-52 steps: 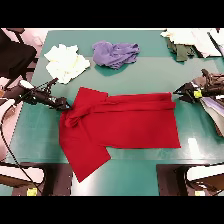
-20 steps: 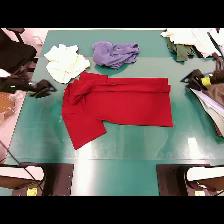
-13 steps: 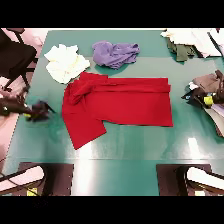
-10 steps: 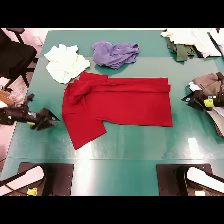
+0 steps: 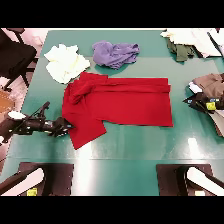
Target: Fold the shirts.
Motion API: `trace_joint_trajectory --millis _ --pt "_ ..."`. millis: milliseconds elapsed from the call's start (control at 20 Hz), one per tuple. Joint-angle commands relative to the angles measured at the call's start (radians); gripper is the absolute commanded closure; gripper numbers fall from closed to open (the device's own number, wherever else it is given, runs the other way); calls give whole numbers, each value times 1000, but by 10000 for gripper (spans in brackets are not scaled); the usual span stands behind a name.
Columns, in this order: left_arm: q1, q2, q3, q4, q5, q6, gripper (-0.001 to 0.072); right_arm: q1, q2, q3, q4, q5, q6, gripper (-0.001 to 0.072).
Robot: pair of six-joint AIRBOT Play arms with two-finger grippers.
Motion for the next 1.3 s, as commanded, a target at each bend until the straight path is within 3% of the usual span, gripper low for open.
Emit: trace_joint_trajectory --millis 0,150,200,400,650,950,1050,1100,1200,1250 --pt "-138 0 -18 -30 197 -38 181 -1 4 -2 -3 32 -8 201" --pt "-206 0 -18 -40 184 -42 622 -1 2 -3 -49 37 -4 200" --pt "-221 0 -18 -49 178 -40 682 -1 -9 -3 -72 41 9 200" --pt "-235 0 -17 -95 180 -34 682 0 -100 -63 -84 143 18 187" --pt "-235 0 -16 -98 154 -19 682 -26 -120 -217 -101 14 6 188" --pt "-235 0 -16 -98 152 -16 682 -12 -241 -245 85 -20 -46 191" --pt "-235 0 -16 -98 144 -16 682 29 -251 -245 109 -61 -46 283" --pt "-235 0 -16 -98 141 -16 682 53 -250 -245 106 -81 -46 432" --pt "-235 1 -16 -104 132 -17 682 87 -246 -245 106 -90 -47 629" --pt "-235 1 -14 -114 117 -16 682 99 -231 -245 101 -85 -58 692"
